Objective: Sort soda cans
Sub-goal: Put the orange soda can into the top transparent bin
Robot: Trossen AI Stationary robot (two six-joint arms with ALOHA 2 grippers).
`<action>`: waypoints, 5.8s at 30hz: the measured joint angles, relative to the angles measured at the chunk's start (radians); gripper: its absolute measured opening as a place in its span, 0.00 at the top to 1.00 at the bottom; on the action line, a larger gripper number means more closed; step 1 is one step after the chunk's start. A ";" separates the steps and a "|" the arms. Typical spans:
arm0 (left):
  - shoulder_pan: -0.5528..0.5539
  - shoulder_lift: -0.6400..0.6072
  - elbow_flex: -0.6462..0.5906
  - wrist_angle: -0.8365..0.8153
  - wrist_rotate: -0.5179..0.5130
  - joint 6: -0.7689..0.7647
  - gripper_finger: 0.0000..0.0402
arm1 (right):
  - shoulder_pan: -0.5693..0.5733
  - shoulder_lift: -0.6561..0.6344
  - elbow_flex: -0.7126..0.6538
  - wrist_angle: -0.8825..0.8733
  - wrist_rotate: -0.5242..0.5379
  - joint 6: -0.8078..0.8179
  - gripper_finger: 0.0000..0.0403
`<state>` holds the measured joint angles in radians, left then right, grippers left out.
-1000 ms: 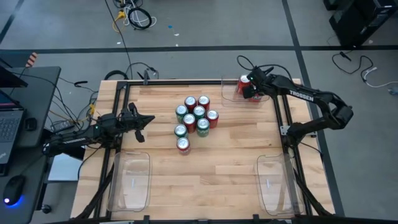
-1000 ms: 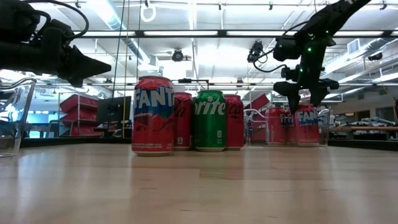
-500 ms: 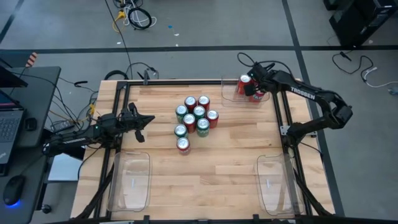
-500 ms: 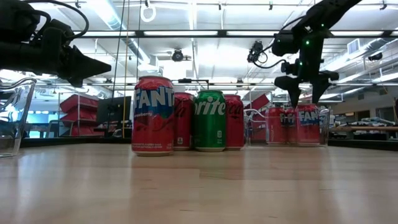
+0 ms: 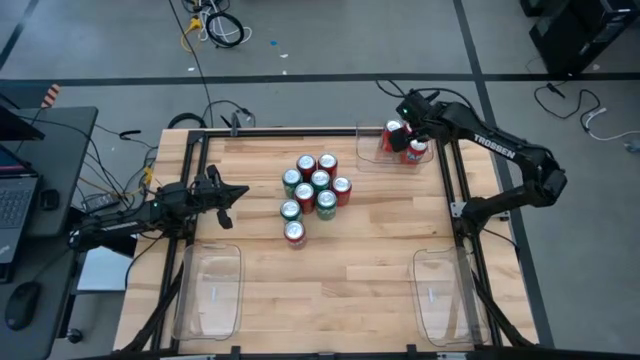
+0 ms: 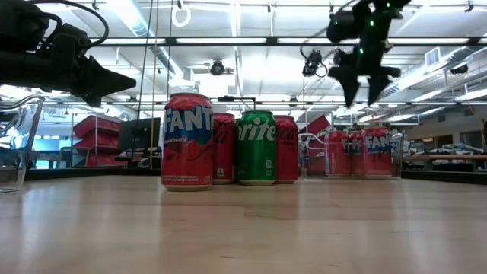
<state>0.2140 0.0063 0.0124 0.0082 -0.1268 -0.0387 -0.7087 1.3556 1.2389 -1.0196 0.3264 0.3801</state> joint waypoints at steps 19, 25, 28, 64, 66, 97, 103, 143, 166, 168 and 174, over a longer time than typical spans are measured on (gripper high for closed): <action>0.000 0.000 0.000 0.000 0.000 0.000 0.98 | 0.453 0.011 -0.058 0.610 -0.539 -0.223 0.23; 0.000 0.000 -0.001 0.005 -0.002 0.006 0.98 | 0.603 0.104 -0.087 0.885 -0.549 -0.243 0.25; 0.000 0.000 -0.001 0.006 -0.004 0.006 0.98 | 0.649 0.187 -0.076 0.959 -0.556 -0.242 0.27; 0.000 0.008 -0.001 0.004 0.002 0.007 0.98 | 0.792 0.634 0.179 0.878 -0.259 -0.256 0.25; 0.000 0.011 -0.001 0.003 0.001 0.006 0.98 | 0.793 0.640 0.179 0.885 -0.277 -0.254 0.28; 0.000 0.014 -0.003 0.021 0.002 0.003 0.98 | 0.726 0.123 0.175 0.350 0.285 -0.102 0.37; 0.000 0.014 -0.003 0.019 0.002 0.004 0.98 | 0.638 0.104 0.081 0.314 0.314 -0.001 0.37; 0.000 0.013 0.000 0.041 0.004 0.002 0.98 | 0.571 -0.006 -0.221 0.334 0.456 0.378 0.37; 0.000 0.013 0.000 0.046 0.004 -0.019 0.98 | 0.449 -0.114 -0.538 0.650 0.751 0.583 0.37; 0.000 0.013 0.000 0.046 0.004 -0.019 0.98 | 0.432 -0.114 -0.569 0.701 0.738 0.567 0.37; 0.000 0.013 0.000 0.045 0.004 -0.019 0.98 | 0.397 -0.113 -0.614 0.774 0.715 0.553 0.37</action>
<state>0.2140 0.0196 0.0124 0.0530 -0.1230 -0.0582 -0.3119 1.2422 0.6245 -0.2460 1.0416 0.9331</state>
